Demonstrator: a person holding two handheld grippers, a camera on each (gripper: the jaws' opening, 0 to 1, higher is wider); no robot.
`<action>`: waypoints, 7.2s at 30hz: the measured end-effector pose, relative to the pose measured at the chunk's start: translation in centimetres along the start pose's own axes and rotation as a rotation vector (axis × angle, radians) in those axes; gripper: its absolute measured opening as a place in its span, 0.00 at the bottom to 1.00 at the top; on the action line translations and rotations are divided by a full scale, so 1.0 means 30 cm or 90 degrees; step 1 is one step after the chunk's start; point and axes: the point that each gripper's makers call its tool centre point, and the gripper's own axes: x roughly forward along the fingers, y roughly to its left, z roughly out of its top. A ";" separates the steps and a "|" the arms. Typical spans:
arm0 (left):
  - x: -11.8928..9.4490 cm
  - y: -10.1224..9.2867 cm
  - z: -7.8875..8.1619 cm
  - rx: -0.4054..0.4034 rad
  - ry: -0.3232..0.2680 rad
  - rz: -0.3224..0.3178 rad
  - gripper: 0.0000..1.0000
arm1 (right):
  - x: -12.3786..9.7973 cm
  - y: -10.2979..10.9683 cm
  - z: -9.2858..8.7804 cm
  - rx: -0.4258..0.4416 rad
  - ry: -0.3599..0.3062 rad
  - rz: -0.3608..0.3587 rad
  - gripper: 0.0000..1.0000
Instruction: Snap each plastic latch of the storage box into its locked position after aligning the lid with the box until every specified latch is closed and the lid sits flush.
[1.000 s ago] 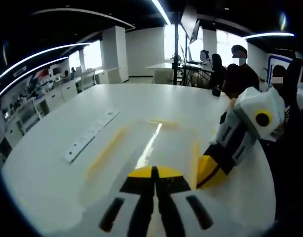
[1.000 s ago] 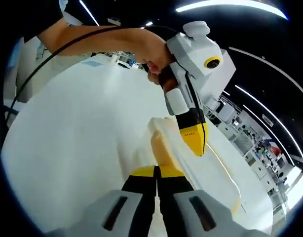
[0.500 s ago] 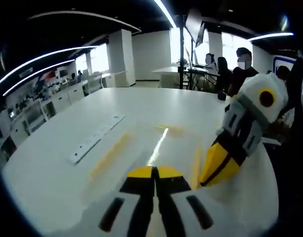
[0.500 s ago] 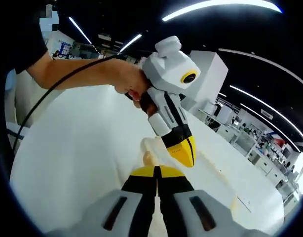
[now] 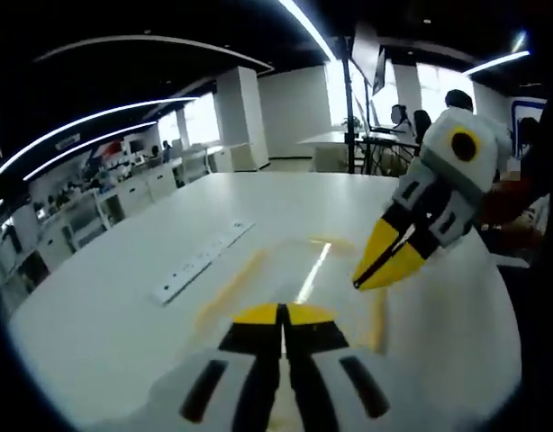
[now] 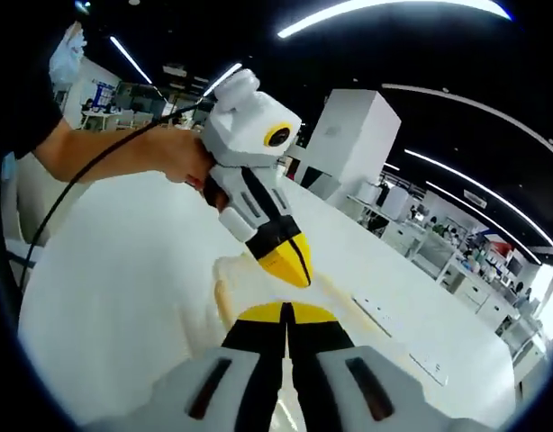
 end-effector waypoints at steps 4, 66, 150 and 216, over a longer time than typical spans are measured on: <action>-0.020 0.039 -0.007 -0.012 -0.012 0.022 0.00 | 0.000 -0.061 0.002 0.030 -0.006 -0.009 0.00; -0.032 0.034 -0.092 -0.089 0.012 -0.035 0.00 | 0.377 -0.248 -0.230 0.017 0.270 0.543 0.00; -0.019 0.001 -0.105 -0.049 0.101 -0.031 0.00 | 0.398 -0.120 -0.264 0.087 0.307 0.663 0.00; -0.410 0.078 0.010 -0.078 -0.221 0.276 0.29 | -0.260 -0.555 -0.038 0.164 -0.130 -0.158 0.24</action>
